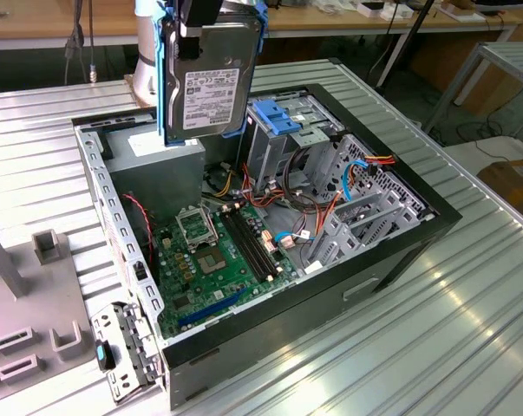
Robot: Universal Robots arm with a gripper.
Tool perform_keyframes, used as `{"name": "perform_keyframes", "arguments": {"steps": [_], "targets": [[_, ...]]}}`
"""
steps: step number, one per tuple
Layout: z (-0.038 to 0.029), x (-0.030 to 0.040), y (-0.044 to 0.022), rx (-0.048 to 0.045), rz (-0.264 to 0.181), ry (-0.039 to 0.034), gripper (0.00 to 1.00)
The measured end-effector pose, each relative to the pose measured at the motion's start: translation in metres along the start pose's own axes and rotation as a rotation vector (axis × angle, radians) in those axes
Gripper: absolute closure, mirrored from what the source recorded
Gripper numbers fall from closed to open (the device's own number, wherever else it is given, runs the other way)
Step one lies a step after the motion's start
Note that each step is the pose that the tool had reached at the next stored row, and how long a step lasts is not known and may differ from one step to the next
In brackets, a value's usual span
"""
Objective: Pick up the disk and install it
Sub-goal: 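Insert the disk into the insertion slot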
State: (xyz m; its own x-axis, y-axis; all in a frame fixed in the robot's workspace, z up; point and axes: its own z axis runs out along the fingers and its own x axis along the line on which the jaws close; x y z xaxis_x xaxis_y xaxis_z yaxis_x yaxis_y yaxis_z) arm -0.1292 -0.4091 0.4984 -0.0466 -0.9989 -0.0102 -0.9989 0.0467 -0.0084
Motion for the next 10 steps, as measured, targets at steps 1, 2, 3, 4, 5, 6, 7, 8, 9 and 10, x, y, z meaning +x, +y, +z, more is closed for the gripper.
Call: {"name": "perform_keyframes", "arguments": {"steps": [1, 2, 3, 4, 5, 6, 7, 8, 9, 10], "targets": [[0.0000, 0.0015, -0.0001, 0.0001, 0.000, 0.0000, 0.63], [0.0000, 0.0036, -0.0002, 0.0000, 0.000, 0.0001, 0.63], [0.0000, 0.0066, -0.0003, 0.0001, 0.000, 0.0001, 0.63], [0.0000, 0.0076, -0.0004, 0.0000, 0.000, 0.0001, 0.63], [0.0004, 0.0088, -0.0014, 0.0002, 0.000, 0.0000, 0.63], [0.0006, 0.0091, -0.0049, 0.0000, 0.000, 0.0003, 0.63], [0.0008, 0.0090, -0.0087, 0.0000, 0.000, 0.0002, 0.63], [0.0010, 0.0088, -0.0122, 0.0000, 0.000, 0.0003, 0.63], [0.0011, 0.0087, -0.0144, 0.0000, 0.000, 0.0003, 0.63], [0.0014, 0.0085, -0.0200, 0.0001, 0.000, 0.0002, 0.63]]}}
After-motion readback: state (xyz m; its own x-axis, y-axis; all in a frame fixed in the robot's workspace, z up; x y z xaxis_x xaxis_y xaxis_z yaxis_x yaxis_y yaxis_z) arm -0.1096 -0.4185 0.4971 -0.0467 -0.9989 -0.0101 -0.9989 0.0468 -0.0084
